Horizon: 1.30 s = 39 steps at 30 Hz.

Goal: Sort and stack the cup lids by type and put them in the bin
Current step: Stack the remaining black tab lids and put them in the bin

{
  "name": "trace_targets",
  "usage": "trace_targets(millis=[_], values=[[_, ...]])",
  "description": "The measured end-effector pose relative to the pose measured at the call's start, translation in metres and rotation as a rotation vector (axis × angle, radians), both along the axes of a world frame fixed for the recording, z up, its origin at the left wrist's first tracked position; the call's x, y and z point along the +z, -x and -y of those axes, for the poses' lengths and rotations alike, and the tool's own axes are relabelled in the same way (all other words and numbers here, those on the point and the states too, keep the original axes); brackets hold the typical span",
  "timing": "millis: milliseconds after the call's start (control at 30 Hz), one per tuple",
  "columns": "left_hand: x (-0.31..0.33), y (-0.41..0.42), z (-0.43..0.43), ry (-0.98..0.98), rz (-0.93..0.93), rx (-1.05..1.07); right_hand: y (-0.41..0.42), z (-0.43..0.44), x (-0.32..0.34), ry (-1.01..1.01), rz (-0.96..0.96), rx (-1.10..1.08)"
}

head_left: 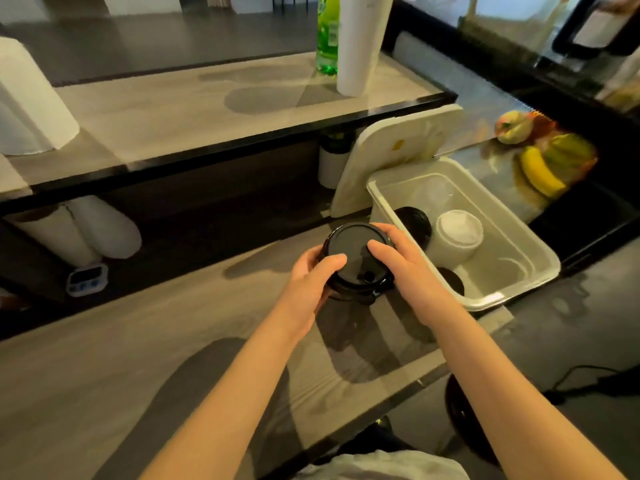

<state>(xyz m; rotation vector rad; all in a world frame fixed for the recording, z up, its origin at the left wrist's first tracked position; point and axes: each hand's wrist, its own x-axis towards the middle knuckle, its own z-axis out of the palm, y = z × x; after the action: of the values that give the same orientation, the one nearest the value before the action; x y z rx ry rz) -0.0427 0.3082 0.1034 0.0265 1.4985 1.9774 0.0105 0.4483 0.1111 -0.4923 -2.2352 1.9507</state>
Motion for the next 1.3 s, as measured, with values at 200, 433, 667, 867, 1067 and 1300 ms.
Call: trace_targets(millis=[200,433,667,867,1067,1300], values=[[0.014,0.009,-0.069,0.367,-0.366,-0.24,-0.013,-0.083,0.016,0.104,0.021,-0.054],[0.031,0.022,-0.16,0.603,-0.453,-0.457,-0.028,-0.181,0.015,0.017,0.206,-0.049],[0.021,0.034,-0.208,0.839,-0.51,-0.831,-0.037,-0.223,-0.004,-0.012,0.484,0.03],[0.022,0.041,-0.224,0.991,-0.482,-1.091,-0.031,-0.24,-0.013,-0.113,0.665,0.292],[0.014,0.043,-0.248,1.21,-0.456,-1.265,-0.017,-0.236,-0.02,-0.194,0.808,0.498],[-0.014,0.042,-0.261,1.242,-0.323,-1.255,0.003,-0.238,-0.036,-0.332,0.912,0.555]])
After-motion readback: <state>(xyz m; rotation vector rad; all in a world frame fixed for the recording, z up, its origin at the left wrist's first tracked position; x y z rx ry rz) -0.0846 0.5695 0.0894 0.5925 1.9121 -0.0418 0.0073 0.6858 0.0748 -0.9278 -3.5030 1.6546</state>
